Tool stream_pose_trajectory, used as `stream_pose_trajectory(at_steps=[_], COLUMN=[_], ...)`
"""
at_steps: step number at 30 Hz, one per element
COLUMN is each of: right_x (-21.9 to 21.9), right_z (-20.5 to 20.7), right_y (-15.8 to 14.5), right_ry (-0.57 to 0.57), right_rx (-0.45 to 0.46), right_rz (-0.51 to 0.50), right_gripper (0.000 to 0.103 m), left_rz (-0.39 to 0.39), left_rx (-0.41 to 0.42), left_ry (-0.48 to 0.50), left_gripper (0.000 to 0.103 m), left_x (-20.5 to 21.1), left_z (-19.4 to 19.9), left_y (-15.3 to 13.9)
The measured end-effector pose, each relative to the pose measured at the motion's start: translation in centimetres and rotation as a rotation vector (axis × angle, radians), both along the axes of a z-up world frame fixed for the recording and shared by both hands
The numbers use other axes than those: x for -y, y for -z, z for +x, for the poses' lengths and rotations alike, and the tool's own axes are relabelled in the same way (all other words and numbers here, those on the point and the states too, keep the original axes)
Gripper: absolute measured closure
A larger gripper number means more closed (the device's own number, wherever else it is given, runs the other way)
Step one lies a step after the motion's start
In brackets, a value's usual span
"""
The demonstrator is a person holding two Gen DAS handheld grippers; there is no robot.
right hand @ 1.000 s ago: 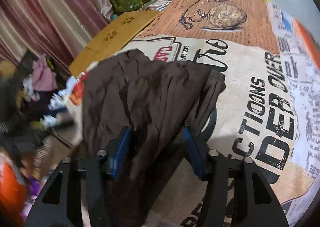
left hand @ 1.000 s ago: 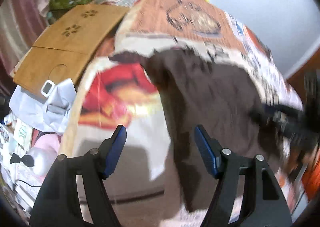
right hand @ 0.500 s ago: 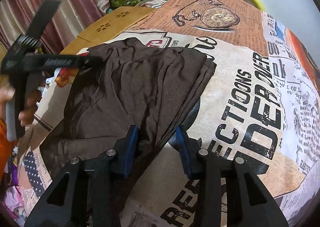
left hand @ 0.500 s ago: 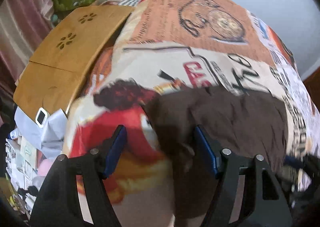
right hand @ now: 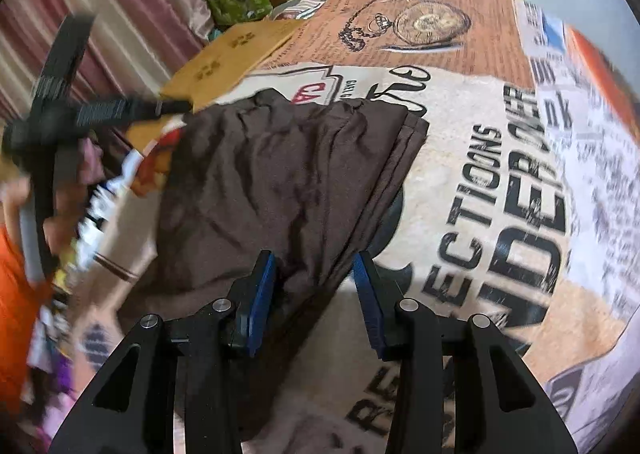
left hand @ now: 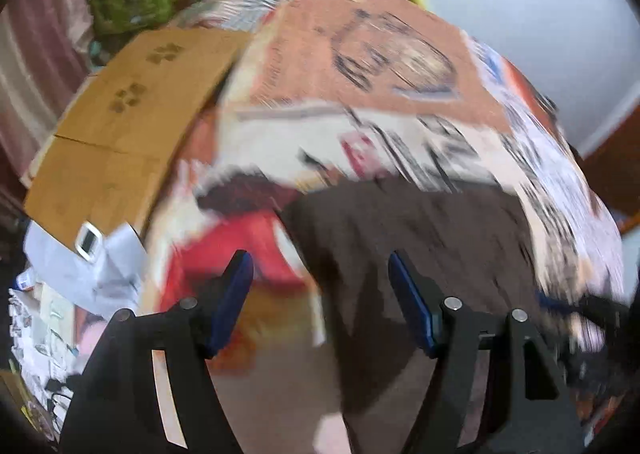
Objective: Fold small clothes
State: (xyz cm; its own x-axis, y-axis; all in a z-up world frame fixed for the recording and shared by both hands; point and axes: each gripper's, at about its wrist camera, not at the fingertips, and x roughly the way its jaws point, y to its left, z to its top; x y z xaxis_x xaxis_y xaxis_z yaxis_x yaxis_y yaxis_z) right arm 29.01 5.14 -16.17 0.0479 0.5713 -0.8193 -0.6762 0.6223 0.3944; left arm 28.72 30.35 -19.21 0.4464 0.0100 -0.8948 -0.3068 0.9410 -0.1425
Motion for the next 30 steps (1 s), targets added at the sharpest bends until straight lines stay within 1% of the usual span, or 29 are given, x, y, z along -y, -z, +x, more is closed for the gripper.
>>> stream_pose_trajectory(at_steps=[1, 2, 3, 4, 5, 8, 10, 12, 15, 17, 20, 23, 24, 25, 27, 30], right_x=[0.1, 0.1, 0.0, -0.1, -0.2, -0.5, -0.6, -0.6, -0.9, -0.7, 0.4, 1.6, 2.3, 2.7, 3.5, 5.0], right_z=[-0.3, -0.7, -1.2, -1.6, -1.9, -3.0, -3.6, -4.0, -4.6, -4.6, -4.5, -4.4, -4.4, -4.5, -4.9, -6.3], right_y=[-0.2, -0.3, -0.3, -0.3, -0.1, 0.5, 0.5, 0.6, 0.5, 0.2, -0.7, -2.7, -3.8, -4.7, -6.9, -10.7], right_ry=[-0.005, -0.015, -0.026, -0.037, -0.051, -0.091, -0.107, -0.11, -0.118, -0.106, -0.062, -0.007, 0.014, 0.026, 0.049, 0.071], right_rx=[0.006, 0.021, 0.042, 0.059, 0.072, 0.103, 0.132, 0.137, 0.156, 0.149, 0.118, 0.108, 0.109, 0.114, 0.14, 0.201], right_rz=[0.003, 0.0, -0.012, -0.024, -0.038, -0.076, -0.093, -0.104, -0.125, -0.12, -0.09, -0.034, -0.005, 0.013, 0.058, 0.126], right_gripper=[0.059, 0.054, 0.05, 0.049, 0.048, 0.046, 0.046, 0.046, 0.046, 0.046, 0.046, 0.046, 0.046, 0.046, 0.046, 0.046], left_rz=[-0.027, -0.037, -0.039, -0.03, -0.015, 0.086, 0.129, 0.163, 0.112, 0.117, 0.105, 0.098, 0.096, 0.091, 0.092, 0.116], left_rx=[-0.009, -0.018, -0.031, -0.051, -0.068, -0.134, -0.136, -0.134, -0.139, -0.132, -0.091, 0.005, 0.029, 0.069, 0.125, 0.228], left_ry=[0.036, 0.054, 0.074, 0.092, 0.099, 0.099, 0.086, 0.062, 0.038, 0.025, 0.026, 0.018, 0.014, 0.011, 0.011, 0.024], left_gripper=[0.033, 0.033, 0.033, 0.033, 0.033, 0.033, 0.026, 0.023, 0.023, 0.024, 0.025, 0.025, 0.025, 0.025, 0.025, 0.025], left_x=[0.9, 1.5, 2.3, 3.0, 3.5, 4.6, 4.6, 4.1, 3.3, 3.4, 3.8, 4.7, 4.9, 5.5, 6.1, 7.8], left_z=[-1.0, -1.6, -2.3, -2.9, -3.0, -2.8, -2.6, -2.2, -2.1, -2.7, -4.1, -6.4, -7.0, -8.0, -9.1, -11.5], left_y=[0.4, 0.7, 1.2, 1.9, 2.2, 3.8, 4.1, 4.2, 4.2, 3.6, 1.8, -1.9, -2.8, -4.6, -7.1, -11.4])
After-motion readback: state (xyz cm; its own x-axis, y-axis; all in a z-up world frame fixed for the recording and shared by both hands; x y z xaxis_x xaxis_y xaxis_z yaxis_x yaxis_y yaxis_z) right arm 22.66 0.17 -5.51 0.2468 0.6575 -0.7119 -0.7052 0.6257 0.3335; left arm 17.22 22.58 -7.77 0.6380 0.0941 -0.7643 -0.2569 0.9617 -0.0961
